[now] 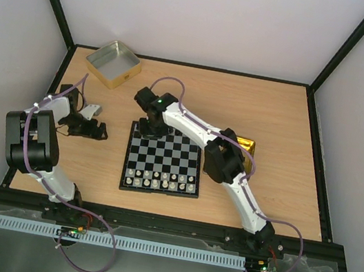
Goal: Set up the chess pieces on the board
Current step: Place the chess piece on the chessboard, then pick up the chess piece from the storage box.
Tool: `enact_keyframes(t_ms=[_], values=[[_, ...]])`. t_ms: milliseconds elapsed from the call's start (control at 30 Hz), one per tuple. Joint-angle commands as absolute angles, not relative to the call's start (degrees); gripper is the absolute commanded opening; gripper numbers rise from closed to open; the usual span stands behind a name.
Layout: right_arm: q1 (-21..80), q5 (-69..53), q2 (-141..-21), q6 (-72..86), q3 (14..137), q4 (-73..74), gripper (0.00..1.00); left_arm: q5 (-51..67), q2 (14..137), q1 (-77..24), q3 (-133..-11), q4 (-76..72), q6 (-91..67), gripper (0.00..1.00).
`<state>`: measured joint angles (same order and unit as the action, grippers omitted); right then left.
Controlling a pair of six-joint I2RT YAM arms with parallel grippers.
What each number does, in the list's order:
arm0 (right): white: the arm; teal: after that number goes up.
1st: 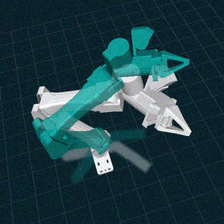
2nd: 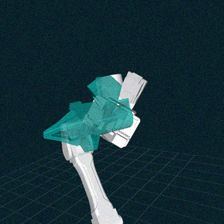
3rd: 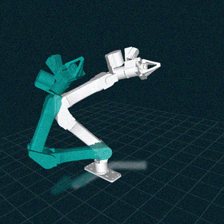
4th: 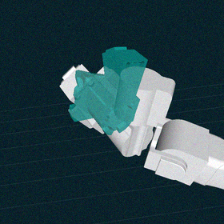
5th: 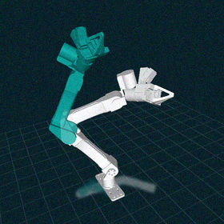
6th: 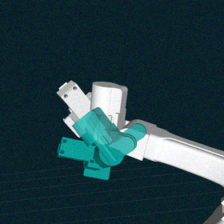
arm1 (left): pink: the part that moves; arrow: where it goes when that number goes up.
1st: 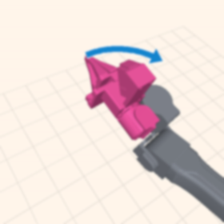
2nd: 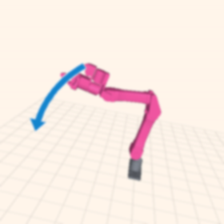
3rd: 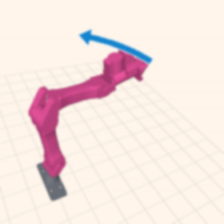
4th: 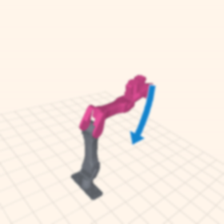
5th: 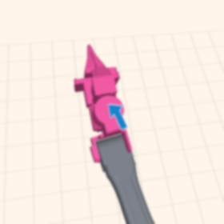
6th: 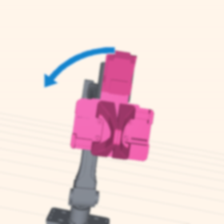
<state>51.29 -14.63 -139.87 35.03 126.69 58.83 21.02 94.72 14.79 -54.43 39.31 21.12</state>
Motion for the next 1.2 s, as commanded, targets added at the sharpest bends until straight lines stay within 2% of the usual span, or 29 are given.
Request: enact_keyframes(t_ms=[0,333,500,633,867,1167], values=[[51.51,-13.98,-134.98,35.90,124.29,58.04,0.21,21.90,94.86,14.66,-53.70,39.65,21.97,0.97],[51.59,-13.94,-129.76,36.04,119.41,55.23,0.21,21.88,93.75,14.62,-53.36,40.15,22.64,0.97],[51.53,-11.18,-122.73,36.09,112.74,54.44,0.21,21.56,92.02,14.61,-53.73,41.39,23.39,0.97],[50.15,-6.87,-114.66,36.10,102.89,54.02,0.21,19.36,89.08,14.65,-54.96,42.46,23.47,0.98],[39.53,-4.34,-98.30,37.21,79.95,49.25,0.21,15.88,85.39,14.35,-59.76,49.07,21.71,0.98],[25.35,-4.16,-90.08,34.16,64.98,42.90,0.22,10.55,80.75,12.51,-62.06,55.72,21.96,0.98]])
